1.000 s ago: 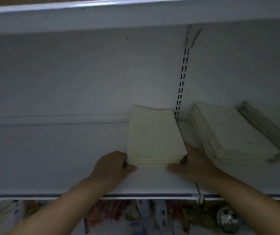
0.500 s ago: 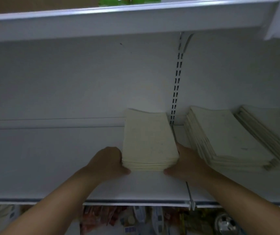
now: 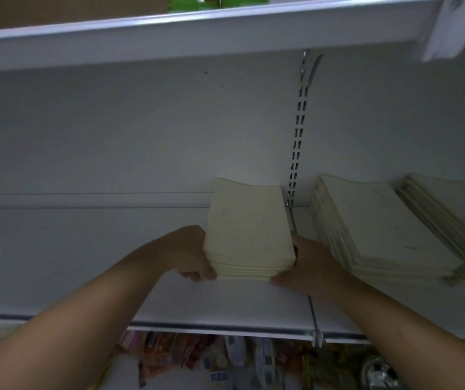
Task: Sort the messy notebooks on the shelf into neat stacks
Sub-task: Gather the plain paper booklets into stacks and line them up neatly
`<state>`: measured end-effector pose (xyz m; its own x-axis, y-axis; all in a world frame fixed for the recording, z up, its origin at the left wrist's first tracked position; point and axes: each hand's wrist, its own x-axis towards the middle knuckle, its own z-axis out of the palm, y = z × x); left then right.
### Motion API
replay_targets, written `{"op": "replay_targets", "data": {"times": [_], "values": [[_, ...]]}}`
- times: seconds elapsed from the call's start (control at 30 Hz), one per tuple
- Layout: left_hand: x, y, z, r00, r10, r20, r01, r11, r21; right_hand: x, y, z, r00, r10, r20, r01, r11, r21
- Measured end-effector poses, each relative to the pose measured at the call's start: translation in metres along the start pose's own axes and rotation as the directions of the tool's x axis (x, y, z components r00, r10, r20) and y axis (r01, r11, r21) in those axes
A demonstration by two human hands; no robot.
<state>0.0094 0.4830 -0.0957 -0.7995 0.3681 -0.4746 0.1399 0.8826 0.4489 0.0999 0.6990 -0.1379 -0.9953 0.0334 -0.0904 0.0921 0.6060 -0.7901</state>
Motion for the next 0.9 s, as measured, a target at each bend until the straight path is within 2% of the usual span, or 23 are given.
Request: {"op": "replay_targets", "data": {"times": [0.13,0.23,0.3,0.33,0.4,0.47,0.5,0.57,0.67,0.73,0.9], "values": [[0.001,-0.001,0.002,1.0,0.008,0.02,-0.008,1.0,-0.016,-0.003,0.004,0.002,1.0,-0.031,-0.005,0.031,0.997,0.075],[-0.006,-0.007,-0.007,0.985,-0.025,0.171,0.03,0.999,-0.028,-0.007,0.006,0.0,0.999,-0.034,0.025,0.03,0.987,0.155],[-0.011,-0.02,-0.016,0.969,-0.006,0.247,0.06,0.975,-0.214,-0.01,0.007,-0.002,0.995,-0.021,0.1,-0.01,0.955,0.296],[-0.012,-0.027,-0.017,0.979,0.008,0.205,0.07,0.927,-0.368,-0.01,0.01,-0.002,0.992,-0.015,0.121,-0.036,0.915,0.401],[-0.002,-0.035,-0.014,1.0,-0.024,0.012,0.026,0.72,-0.694,-0.008,0.01,0.001,0.994,0.009,0.106,-0.076,0.759,0.646],[0.01,-0.028,-0.002,0.997,-0.023,-0.068,-0.048,0.48,-0.876,-0.005,0.006,0.006,0.995,0.074,0.073,-0.103,0.582,0.807],[0.012,-0.02,0.005,0.997,-0.009,-0.07,-0.061,0.401,-0.914,-0.005,0.002,0.008,0.992,0.114,0.061,-0.114,0.536,0.836],[0.012,-0.004,0.016,0.998,0.017,-0.056,-0.059,0.327,-0.943,-0.006,-0.003,0.009,0.985,0.16,0.063,-0.139,0.519,0.843],[0.015,0.004,0.025,0.996,0.017,-0.087,-0.089,0.227,-0.97,-0.005,-0.004,0.007,0.981,0.178,0.074,-0.162,0.551,0.819],[0.017,0.005,0.027,0.994,-0.026,-0.106,-0.098,0.216,-0.971,-0.003,0.0,0.007,0.981,0.183,0.064,-0.158,0.562,0.812],[0.024,0.003,0.027,0.992,-0.081,-0.099,-0.071,0.291,-0.954,0.005,0.004,0.026,0.974,0.226,0.011,-0.134,0.54,0.831]]}}
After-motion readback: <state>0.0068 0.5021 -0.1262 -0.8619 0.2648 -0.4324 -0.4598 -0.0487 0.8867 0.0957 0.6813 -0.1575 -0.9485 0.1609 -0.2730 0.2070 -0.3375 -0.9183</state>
